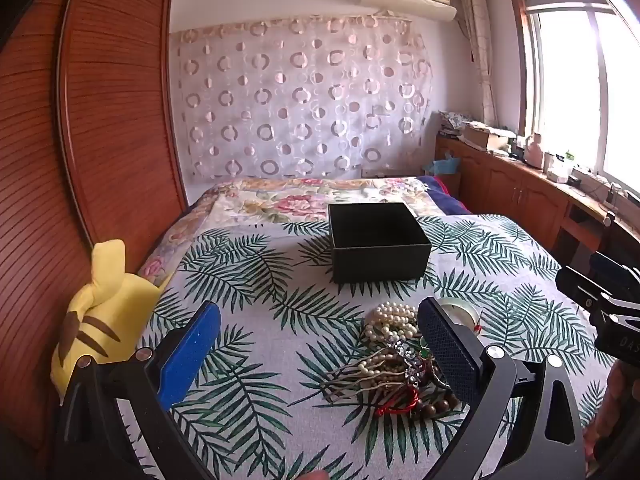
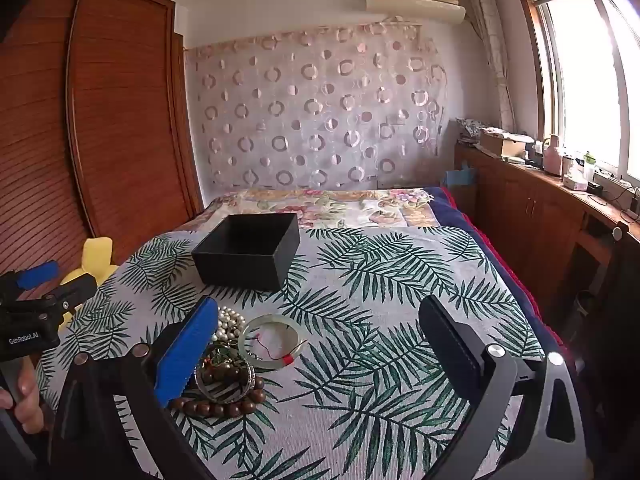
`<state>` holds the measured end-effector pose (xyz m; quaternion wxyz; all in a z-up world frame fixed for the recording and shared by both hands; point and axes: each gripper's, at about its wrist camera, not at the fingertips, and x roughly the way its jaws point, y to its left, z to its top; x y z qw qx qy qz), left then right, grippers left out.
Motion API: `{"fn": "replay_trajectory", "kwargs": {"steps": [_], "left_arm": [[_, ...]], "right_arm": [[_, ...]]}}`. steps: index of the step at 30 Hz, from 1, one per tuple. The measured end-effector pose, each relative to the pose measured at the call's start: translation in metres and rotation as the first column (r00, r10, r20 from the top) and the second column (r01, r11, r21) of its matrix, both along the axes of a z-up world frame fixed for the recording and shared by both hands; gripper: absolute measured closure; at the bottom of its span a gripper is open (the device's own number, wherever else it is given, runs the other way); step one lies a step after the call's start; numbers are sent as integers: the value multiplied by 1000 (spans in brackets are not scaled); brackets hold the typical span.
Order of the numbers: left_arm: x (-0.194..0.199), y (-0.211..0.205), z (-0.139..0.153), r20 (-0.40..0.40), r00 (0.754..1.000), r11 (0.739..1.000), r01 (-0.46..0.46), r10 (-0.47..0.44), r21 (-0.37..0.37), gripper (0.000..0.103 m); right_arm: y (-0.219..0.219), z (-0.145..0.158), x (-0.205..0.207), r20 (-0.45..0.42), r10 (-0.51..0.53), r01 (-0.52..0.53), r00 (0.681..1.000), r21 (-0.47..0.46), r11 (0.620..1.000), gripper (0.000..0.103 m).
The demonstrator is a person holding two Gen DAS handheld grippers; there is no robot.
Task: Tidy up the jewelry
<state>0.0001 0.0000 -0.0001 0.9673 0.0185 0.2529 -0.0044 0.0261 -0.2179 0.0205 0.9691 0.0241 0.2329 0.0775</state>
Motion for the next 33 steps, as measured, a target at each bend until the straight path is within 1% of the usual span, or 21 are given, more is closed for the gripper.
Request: {"fn": "replay_trajectory", "kwargs": {"steps": [29, 33], "left_arm": [[0, 0, 0, 0, 1000, 1000, 2, -2, -7, 8], [0, 0, 0, 1, 1000, 1000, 3, -3, -6, 8]], "right_arm": [[1, 2, -1, 7, 0, 0, 1000, -2, 1000, 2], [6, 2, 1, 7, 0, 0, 1000, -1, 1000, 2]]}}
